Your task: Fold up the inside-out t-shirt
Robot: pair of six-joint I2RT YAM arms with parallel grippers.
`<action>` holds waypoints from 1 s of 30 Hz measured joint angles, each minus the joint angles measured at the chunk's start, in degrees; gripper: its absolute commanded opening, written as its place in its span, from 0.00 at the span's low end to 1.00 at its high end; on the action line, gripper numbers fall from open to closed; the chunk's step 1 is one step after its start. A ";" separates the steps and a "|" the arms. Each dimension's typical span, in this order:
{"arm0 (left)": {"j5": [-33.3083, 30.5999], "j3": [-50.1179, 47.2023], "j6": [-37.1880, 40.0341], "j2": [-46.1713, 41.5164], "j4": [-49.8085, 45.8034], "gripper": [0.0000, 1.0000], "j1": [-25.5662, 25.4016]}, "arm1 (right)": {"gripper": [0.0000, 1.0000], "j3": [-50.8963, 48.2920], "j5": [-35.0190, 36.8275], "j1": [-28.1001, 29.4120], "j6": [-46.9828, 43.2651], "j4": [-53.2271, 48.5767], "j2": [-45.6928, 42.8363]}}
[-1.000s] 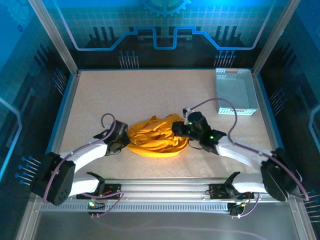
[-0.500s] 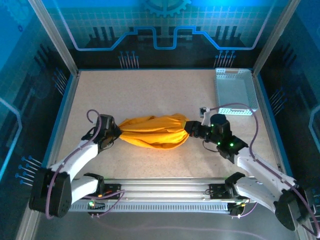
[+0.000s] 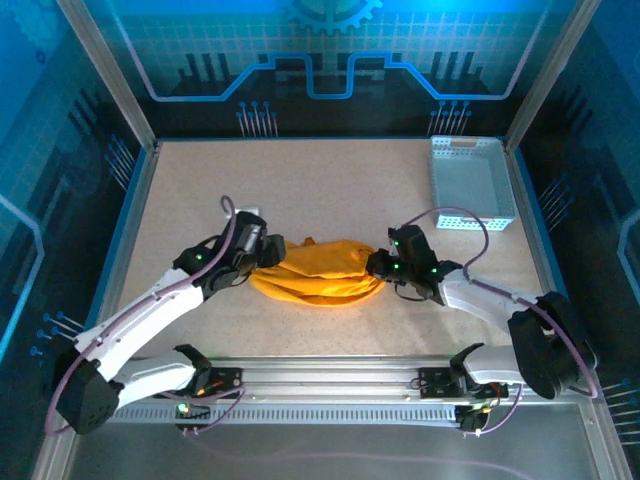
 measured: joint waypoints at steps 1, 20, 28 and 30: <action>0.09 1.05 1.53 1.92 0.26 0.61 -2.05 | 0.03 0.37 0.09 0.00 -0.04 0.00 0.07; -4.76 5.95 18.36 26.38 7.48 0.74 -15.32 | 0.00 4.22 -0.46 -0.04 -0.92 -0.92 0.96; -1.07 5.95 18.36 24.39 11.37 0.75 -14.25 | 0.00 4.15 -0.11 0.33 -2.36 -1.77 0.94; 0.55 5.95 18.25 23.45 12.39 0.75 -13.86 | 0.00 4.04 0.13 0.46 -2.58 -1.84 0.94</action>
